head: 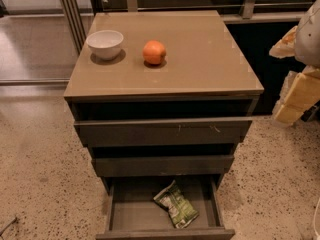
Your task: Pick green jalapeno chip bag from bottom drawer and place on counter
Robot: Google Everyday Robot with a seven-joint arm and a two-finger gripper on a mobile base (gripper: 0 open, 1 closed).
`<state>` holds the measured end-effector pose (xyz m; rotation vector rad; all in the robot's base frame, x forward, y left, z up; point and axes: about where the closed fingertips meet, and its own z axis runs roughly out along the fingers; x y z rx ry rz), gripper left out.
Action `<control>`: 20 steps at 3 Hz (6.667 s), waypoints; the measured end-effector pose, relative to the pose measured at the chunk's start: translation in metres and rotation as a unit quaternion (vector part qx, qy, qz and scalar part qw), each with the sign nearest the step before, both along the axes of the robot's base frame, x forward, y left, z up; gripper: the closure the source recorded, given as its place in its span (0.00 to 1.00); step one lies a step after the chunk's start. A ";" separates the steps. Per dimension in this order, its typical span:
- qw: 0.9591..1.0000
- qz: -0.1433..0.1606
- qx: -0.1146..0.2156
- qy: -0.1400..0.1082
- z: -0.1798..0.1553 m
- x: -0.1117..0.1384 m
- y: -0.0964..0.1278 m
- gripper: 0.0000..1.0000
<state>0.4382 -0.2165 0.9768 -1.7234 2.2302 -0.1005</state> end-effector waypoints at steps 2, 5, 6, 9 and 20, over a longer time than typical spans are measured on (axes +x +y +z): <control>0.998 -0.002 0.059 0.025 -0.108 0.006 0.011 0.65; 0.984 -0.002 0.148 0.096 -0.284 0.013 0.040 1.00; 0.986 0.000 0.143 0.085 -0.298 0.016 0.036 1.00; 0.981 0.003 0.189 0.044 -0.507 0.091 0.014 1.00; 0.947 0.079 0.303 0.069 -0.796 0.095 0.112 0.24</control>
Offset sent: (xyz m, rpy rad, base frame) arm 0.0304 0.0299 -0.2403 0.2614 0.0579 -0.0194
